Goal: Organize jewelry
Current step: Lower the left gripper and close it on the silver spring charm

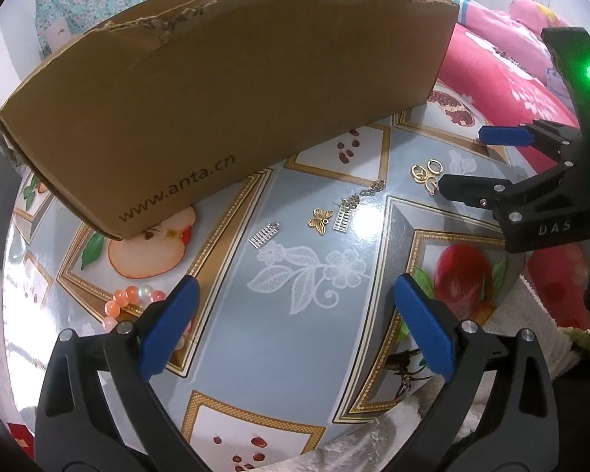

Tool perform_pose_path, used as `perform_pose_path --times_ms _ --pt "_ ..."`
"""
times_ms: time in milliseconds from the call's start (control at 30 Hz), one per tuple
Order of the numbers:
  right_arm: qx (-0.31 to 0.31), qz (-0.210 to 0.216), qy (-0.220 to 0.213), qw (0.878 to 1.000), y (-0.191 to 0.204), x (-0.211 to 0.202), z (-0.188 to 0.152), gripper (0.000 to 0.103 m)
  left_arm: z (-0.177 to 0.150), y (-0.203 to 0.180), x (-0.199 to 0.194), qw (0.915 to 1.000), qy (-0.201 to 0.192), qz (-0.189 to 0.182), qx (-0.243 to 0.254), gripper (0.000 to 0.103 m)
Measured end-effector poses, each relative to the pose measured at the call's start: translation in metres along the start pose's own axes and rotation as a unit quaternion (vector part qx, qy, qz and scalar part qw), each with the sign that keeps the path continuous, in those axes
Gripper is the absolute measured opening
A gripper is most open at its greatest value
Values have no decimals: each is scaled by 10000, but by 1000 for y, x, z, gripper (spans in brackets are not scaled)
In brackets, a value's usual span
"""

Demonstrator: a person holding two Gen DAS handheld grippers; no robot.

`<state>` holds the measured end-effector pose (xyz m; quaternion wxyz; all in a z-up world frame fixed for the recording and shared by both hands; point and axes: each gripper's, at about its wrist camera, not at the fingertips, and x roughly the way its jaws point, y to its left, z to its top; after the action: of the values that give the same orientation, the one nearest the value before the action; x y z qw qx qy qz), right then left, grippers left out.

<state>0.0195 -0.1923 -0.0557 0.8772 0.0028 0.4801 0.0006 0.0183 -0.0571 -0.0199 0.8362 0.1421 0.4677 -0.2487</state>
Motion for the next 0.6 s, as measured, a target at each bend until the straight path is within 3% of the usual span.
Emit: perform_pose_path --times_ms 100,167,267,400,600 --pt "-36 61 70 10000 2 -2 4 97 -3 6 -9 9996 -242 107 -132 94" --pt "-159 249 -134 9995 9 -11 4 97 -2 10 -20 9985 -517 50 -174 94" --pt "-334 556 -323 9974 20 -21 5 94 4 14 -29 9975 -688 71 -143 75" --pt "-90 886 -297 9956 21 -27 3 82 13 20 -25 9986 -523 21 -124 56" --pt "49 941 -166 9954 15 -23 5 78 17 27 -7 9995 -133 -175 -225 33"
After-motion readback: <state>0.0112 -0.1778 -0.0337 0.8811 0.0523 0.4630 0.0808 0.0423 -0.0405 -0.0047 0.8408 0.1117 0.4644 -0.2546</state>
